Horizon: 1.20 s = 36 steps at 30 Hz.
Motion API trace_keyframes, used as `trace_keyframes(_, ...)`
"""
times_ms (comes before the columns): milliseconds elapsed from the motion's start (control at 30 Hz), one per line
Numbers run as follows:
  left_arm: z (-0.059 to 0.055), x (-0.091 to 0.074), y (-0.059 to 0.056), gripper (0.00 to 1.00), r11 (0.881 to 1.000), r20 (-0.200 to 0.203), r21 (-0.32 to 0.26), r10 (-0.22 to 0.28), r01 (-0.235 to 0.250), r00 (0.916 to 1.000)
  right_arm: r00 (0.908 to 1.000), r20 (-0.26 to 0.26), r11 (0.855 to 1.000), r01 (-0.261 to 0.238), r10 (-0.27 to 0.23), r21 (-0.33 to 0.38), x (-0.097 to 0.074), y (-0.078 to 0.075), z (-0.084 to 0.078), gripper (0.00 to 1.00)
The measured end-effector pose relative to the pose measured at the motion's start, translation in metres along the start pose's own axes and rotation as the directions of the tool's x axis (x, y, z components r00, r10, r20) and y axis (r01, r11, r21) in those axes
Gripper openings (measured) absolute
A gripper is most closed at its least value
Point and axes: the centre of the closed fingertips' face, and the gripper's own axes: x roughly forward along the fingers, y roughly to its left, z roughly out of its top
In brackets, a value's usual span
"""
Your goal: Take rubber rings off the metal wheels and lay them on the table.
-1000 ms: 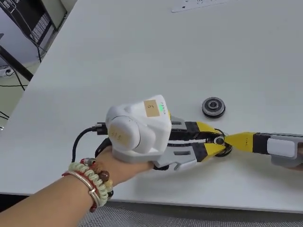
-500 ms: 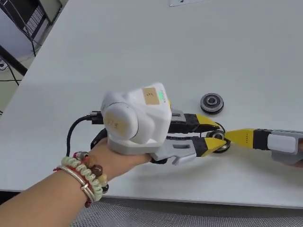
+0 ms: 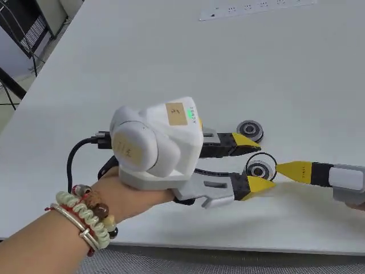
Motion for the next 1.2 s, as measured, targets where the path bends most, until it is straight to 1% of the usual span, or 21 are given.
trace_keyframes(133, 0.012, -0.005, -0.003, 0.42, 1.000, 0.025, 0.008, -0.006, 0.006, 0.9997, 0.9998, 0.022, 1.000, 0.002, -0.001, -0.013, -0.004, 0.008, 0.004, 0.00)
trace_keyframes(200, 0.017, -0.008, -0.002, 0.45, 1.000, 0.032, 0.010, -0.004, 0.003, 0.9995, 0.9993, 0.034, 1.000, 0.015, -0.014, -0.020, -0.008, 0.011, 0.008, 0.00)
trace_keyframes(300, 0.021, -0.011, -0.005, 0.52, 1.000, 0.033, 0.009, -0.020, 0.020, 0.9993, 0.9980, 0.056, 0.999, 0.032, -0.030, -0.027, -0.015, 0.015, 0.012, 0.00)
trace_keyframes(400, 0.025, -0.016, -0.005, 0.55, 1.000, 0.033, 0.006, -0.029, 0.029, 0.9990, 0.9965, 0.073, 0.999, 0.043, -0.040, -0.031, -0.021, 0.022, 0.013, 0.00)
trace_keyframes(500, 0.030, -0.023, -0.004, 0.58, 1.000, 0.038, 0.000, -0.022, 0.022, 0.9990, 0.9949, 0.085, 0.997, 0.059, -0.054, -0.050, -0.027, 0.028, 0.016, 0.00)
trace_keyframes(600, 0.039, -0.037, -0.002, 0.60, 1.000, 0.062, -0.010, -0.003, 0.003, 0.9981, 0.9939, 0.095, 0.996, 0.062, -0.056, -0.063, -0.029, 0.035, 0.019, 0.00)
trace_keyframes(667, 0.042, -0.044, -0.002, 0.61, 1.000, 0.072, -0.010, 0.007, -0.006, 0.9974, 0.9937, 0.092, 0.994, 0.070, -0.063, -0.080, -0.030, 0.039, 0.019, 0.00)
trace_keyframes(767, 0.045, -0.059, 0.004, 0.62, 0.999, 0.084, -0.020, 0.049, -0.047, 0.9953, 0.9933, 0.090, 0.992, 0.082, -0.073, -0.098, -0.032, 0.045, 0.020, 0.00)
trace_keyframes(900, 0.047, -0.076, 0.008, 0.66, 0.996, 0.098, -0.031, 0.089, -0.086, 0.9912, 0.9925, 0.090, 0.989, 0.093, -0.082, -0.117, -0.036, 0.054, 0.022, 0.00)
trace_keyframes(967, 0.046, -0.085, 0.009, 0.67, 0.994, 0.100, -0.036, 0.104, -0.101, 0.9896, 0.9916, 0.092, 0.986, 0.102, -0.091, -0.133, -0.038, 0.058, 0.024, 0.00)
trace_keyframes(1033, 0.041, -0.094, 0.010, 0.68, 0.993, 0.095, -0.038, 0.115, -0.112, 0.9888, 0.9902, 0.098, 0.983, 0.113, -0.100, -0.142, -0.041, 0.062, 0.026, 0.00)
trace_keyframes(1133, 0.032, -0.107, 0.011, 0.71, 0.991, 0.078, -0.043, 0.132, -0.129, 0.9882, 0.9870, 0.109, 0.979, 0.134, -0.118, -0.155, -0.045, 0.066, 0.029, 0.00)
trace_keyframes(1200, 0.028, -0.114, 0.011, 0.71, 0.990, 0.078, -0.028, 0.141, -0.139, 0.9870, 0.9844, 0.120, 0.974, 0.149, -0.129, -0.170, -0.048, 0.069, 0.032, 0.00)
